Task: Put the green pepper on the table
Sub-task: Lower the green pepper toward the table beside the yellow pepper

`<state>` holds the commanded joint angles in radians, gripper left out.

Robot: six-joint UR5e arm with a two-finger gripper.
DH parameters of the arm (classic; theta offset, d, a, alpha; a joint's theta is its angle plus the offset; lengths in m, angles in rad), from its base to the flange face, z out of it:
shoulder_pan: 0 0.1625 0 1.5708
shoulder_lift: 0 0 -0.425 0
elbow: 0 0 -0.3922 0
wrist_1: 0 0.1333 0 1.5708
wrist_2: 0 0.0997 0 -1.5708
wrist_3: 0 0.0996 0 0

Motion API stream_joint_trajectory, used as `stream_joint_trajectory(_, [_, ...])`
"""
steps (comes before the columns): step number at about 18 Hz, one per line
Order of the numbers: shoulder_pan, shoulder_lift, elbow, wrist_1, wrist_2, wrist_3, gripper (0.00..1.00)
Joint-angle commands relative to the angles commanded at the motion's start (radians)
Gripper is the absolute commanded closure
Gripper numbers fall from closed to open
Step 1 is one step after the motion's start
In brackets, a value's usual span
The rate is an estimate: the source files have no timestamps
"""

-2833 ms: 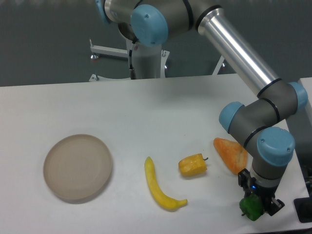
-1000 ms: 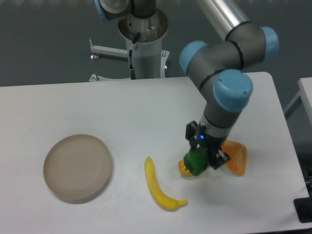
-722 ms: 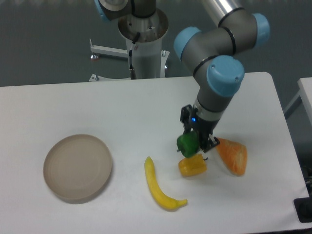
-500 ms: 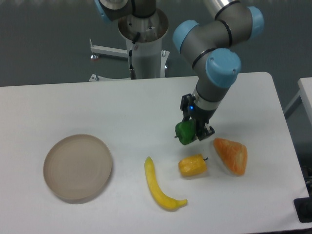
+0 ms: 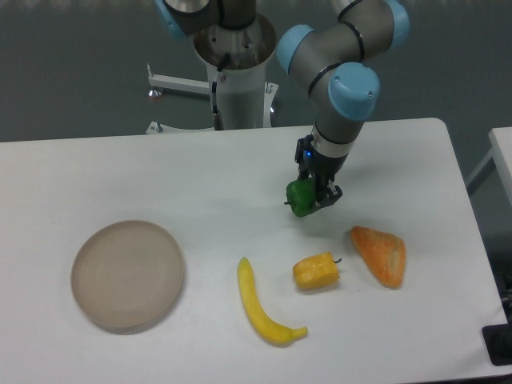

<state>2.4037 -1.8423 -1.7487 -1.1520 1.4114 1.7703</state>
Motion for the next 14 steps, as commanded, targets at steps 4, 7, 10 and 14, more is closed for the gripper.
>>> stream_joint_trajectory(4, [0.017, 0.008, -0.029, 0.005, -0.081, -0.014, 0.60])
stream_joint_trajectory(7, [0.026, 0.011, -0.041, 0.005, -0.092, -0.012, 0.60])
stream_joint_trajectory(10, [0.025, 0.011, -0.046, 0.006, -0.095, -0.014, 0.60])
stream_joint_trajectory(14, [0.017, 0.011, -0.049, 0.005, -0.095, -0.025, 0.60])
